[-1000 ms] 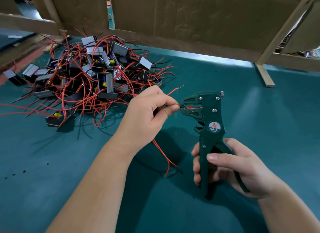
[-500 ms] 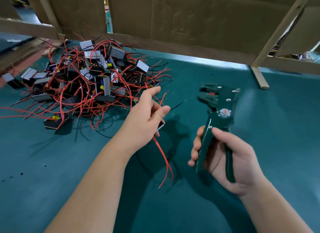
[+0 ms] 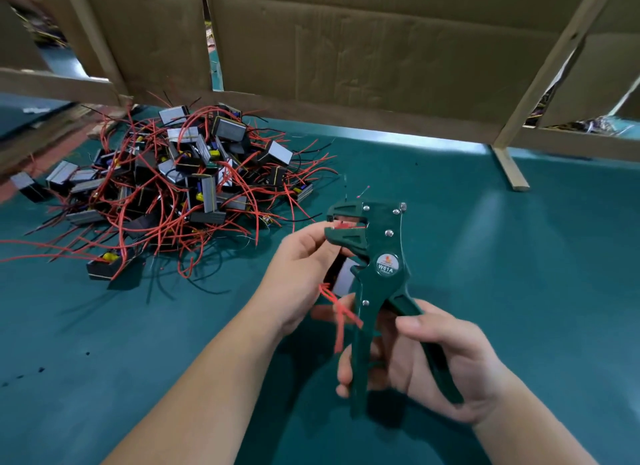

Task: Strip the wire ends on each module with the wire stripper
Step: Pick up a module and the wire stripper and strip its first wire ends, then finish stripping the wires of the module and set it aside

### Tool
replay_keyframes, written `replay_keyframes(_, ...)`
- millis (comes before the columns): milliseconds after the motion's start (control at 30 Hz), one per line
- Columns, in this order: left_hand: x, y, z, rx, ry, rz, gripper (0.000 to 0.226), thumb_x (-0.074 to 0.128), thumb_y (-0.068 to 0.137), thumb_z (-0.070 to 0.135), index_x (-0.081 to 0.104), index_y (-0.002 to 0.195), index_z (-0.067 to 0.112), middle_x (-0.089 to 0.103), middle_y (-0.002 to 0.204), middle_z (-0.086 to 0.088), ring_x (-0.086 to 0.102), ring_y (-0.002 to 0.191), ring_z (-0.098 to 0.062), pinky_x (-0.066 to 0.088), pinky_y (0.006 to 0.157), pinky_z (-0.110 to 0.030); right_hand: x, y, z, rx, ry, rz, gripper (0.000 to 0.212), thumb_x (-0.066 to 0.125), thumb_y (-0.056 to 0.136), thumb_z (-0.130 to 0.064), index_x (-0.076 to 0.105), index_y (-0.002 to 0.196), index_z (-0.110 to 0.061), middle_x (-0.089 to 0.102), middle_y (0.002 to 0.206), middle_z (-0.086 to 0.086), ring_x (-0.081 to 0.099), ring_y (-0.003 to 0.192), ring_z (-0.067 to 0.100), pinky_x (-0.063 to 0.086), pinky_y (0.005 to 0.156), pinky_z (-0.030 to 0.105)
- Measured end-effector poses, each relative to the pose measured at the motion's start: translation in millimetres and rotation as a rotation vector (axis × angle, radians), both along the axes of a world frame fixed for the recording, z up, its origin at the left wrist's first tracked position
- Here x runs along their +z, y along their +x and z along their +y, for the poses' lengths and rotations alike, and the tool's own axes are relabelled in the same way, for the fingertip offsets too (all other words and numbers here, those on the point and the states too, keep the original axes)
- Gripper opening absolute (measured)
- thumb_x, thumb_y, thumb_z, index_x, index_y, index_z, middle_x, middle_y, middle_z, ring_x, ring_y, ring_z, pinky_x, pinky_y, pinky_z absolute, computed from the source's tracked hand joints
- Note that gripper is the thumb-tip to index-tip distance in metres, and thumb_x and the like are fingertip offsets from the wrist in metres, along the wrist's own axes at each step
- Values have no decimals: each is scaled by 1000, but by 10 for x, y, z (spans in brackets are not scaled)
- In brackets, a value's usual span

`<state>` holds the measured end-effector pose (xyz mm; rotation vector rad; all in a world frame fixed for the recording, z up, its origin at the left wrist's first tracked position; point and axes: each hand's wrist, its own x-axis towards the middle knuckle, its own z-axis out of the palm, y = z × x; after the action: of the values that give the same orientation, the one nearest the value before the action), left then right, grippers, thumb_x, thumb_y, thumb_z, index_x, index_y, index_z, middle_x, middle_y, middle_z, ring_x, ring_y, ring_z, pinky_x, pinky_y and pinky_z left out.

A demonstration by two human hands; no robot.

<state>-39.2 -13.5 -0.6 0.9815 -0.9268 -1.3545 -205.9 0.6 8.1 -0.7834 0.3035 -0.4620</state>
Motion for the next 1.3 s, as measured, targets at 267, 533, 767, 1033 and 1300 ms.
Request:
replay_keyframes(267, 7, -111, 11, -2, -121, -108, 26, 37, 102, 6, 56, 111, 21, 64, 80, 8, 49, 46, -2, 35, 38, -12, -61, -52, -42, -37, -55, -55, 49, 67, 79, -20, 58, 124, -2, 58, 117, 24, 61, 88, 39, 44, 85, 56)
replay_keyframes(533, 4, 369, -40, 940, -311, -1169, 45, 56, 75, 1, 66, 116, 17, 52, 124, -12, 45, 115, -31, 27, 100, -30, -13, -290, -289, -635, -171, 171, 58, 71, 56, -10, 61, 112, 4, 66, 101, 16, 65, 76, 36, 56, 68, 49)
replay_keyframes(767, -9, 671, -50, 1112, 128, -1329, 65, 63, 81, 21, 40, 141, 15, 34, 145, -13, 33, 127, -38, 22, 102, -50, -74, -627, -544, -1114, -125, 425, 13, 54, 95, -21, 55, 102, -10, 61, 67, 2, 67, 70, 36, 58, 68, 48)
replay_keyframes(1033, -71, 851, -38, 1103, 50, -1275, 54, 70, 81, 24, 49, 131, 28, 45, 133, -7, 47, 112, -20, 26, 95, -45, 77, -868, -656, -1236, -267, 594, 8, 58, 93, -22, 54, 95, -14, 56, 81, 7, 66, 72, 30, 57, 65, 41)
replay_keyframes(1300, -17, 829, -58, 1078, -59, -1244, 15, 62, 86, 20, 57, 100, 20, 62, 102, -2, 54, 99, -28, 27, 87, -44, 333, -1094, -804, -962, -219, 356, 49, 40, 94, -53, 66, 100, -12, 70, 98, 16, 71, 82, 33, 59, 70, 46)
